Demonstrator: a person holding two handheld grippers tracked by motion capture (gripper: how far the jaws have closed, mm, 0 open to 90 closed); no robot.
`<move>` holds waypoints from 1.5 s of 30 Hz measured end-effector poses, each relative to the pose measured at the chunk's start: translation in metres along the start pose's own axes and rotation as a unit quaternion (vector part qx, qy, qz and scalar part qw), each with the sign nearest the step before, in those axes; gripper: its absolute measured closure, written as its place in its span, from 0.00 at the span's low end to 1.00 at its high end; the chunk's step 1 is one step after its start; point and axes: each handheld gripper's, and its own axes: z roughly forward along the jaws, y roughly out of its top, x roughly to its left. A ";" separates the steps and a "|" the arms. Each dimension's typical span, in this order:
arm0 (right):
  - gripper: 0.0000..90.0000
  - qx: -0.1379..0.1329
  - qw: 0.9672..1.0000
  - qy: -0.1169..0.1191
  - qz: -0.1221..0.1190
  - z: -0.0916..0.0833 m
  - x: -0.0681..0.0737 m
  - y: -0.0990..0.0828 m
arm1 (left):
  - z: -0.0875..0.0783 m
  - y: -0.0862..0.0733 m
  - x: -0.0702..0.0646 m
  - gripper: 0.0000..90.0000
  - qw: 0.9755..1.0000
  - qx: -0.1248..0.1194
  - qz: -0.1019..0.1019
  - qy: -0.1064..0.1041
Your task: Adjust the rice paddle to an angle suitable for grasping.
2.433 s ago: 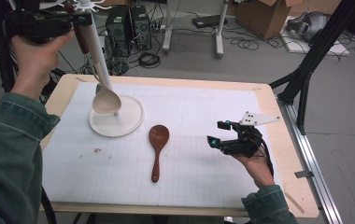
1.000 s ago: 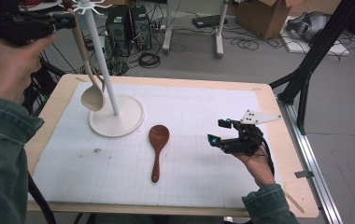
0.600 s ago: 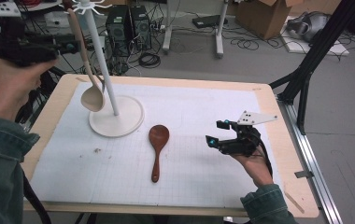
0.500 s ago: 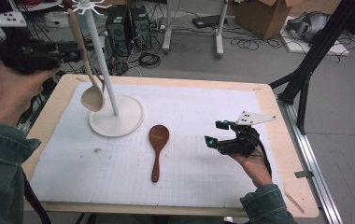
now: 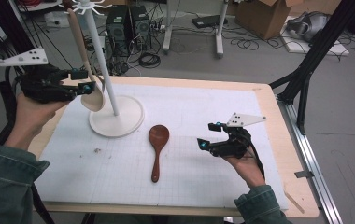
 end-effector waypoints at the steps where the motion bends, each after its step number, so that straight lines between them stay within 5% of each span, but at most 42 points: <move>1: 0.24 0.003 1.000 -0.001 -0.001 0.002 0.001 0.000 | 0.001 -0.004 -0.001 0.45 1.000 -0.002 -0.003 -0.001; 10: 0.24 0.017 1.000 0.001 -0.005 0.013 0.005 -0.002 | 0.004 -0.038 -0.008 0.40 1.000 0.005 -0.006 -0.004; 34: 0.26 0.038 0.999 0.022 -0.011 0.041 0.024 -0.005 | 0.014 -0.091 -0.028 0.31 1.000 0.022 -0.008 -0.002; 45: 0.48 0.064 0.997 0.049 -0.012 0.062 0.035 -0.011 | 0.017 -0.113 -0.038 0.27 1.000 0.028 -0.003 0.008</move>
